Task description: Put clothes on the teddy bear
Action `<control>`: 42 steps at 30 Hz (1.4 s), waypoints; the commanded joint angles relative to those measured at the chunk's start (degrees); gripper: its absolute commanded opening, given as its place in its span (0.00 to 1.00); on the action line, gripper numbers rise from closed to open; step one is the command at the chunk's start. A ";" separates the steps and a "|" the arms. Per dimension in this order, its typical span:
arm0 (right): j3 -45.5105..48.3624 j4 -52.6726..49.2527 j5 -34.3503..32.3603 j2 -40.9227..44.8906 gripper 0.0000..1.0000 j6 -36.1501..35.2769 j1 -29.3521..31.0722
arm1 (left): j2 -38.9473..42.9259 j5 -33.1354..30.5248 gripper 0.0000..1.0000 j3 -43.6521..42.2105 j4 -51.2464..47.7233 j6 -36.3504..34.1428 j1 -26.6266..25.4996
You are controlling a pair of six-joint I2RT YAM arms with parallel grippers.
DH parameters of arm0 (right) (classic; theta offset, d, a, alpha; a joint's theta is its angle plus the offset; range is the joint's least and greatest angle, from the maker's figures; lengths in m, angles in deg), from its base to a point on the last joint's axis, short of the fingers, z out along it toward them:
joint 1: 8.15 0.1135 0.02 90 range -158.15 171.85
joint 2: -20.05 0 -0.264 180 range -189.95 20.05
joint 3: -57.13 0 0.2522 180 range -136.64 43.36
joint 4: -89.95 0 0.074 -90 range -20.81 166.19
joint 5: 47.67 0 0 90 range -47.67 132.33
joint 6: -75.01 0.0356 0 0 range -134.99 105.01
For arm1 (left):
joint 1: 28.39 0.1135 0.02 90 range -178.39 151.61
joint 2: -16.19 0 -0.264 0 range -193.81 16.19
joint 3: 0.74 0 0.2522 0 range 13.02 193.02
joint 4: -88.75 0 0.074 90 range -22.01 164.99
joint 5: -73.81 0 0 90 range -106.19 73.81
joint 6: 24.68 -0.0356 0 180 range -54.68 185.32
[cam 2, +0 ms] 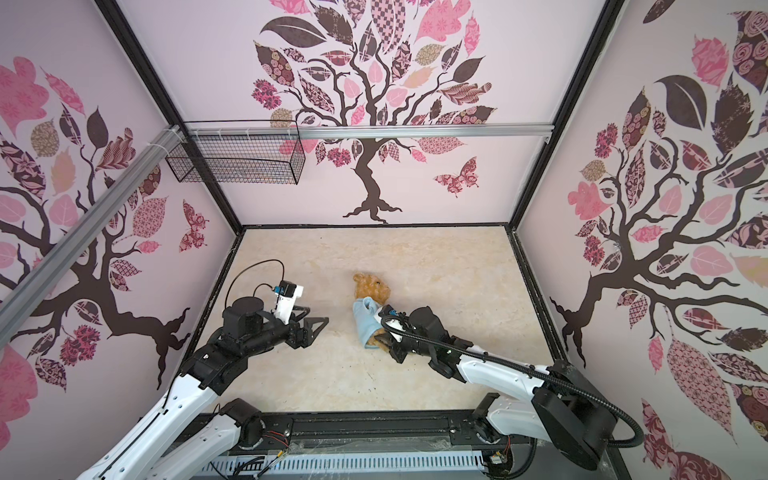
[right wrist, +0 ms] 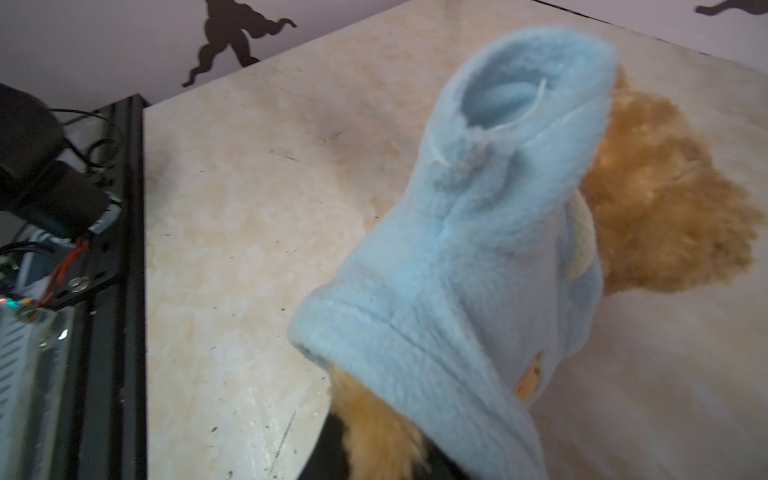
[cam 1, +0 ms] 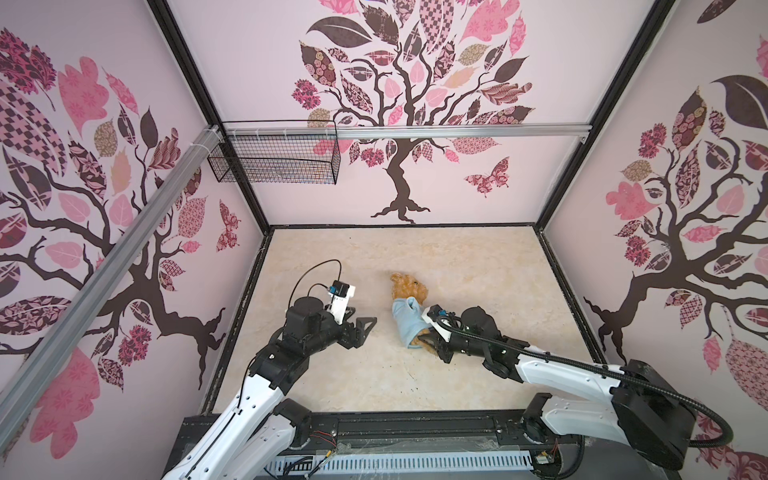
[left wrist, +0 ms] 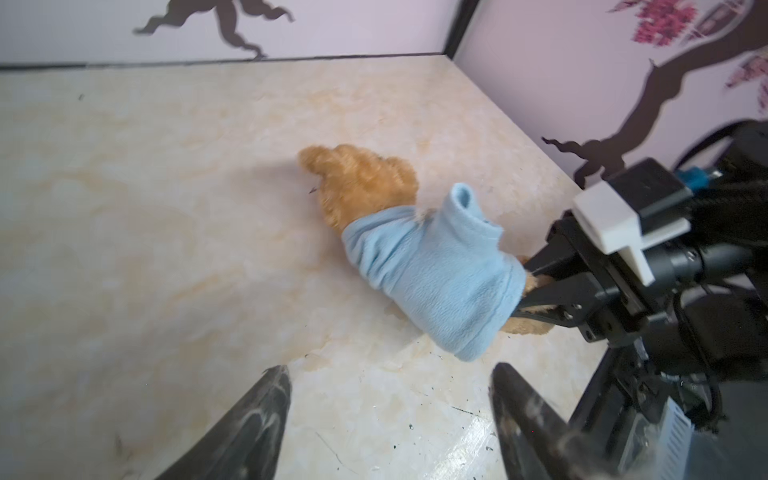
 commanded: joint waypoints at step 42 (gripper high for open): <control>1.04 -7.00 -15.46 9.15 0.44 7.24 0.04 | -43.17 29.77 0.15 18.23 -0.51 -39.63 -3.61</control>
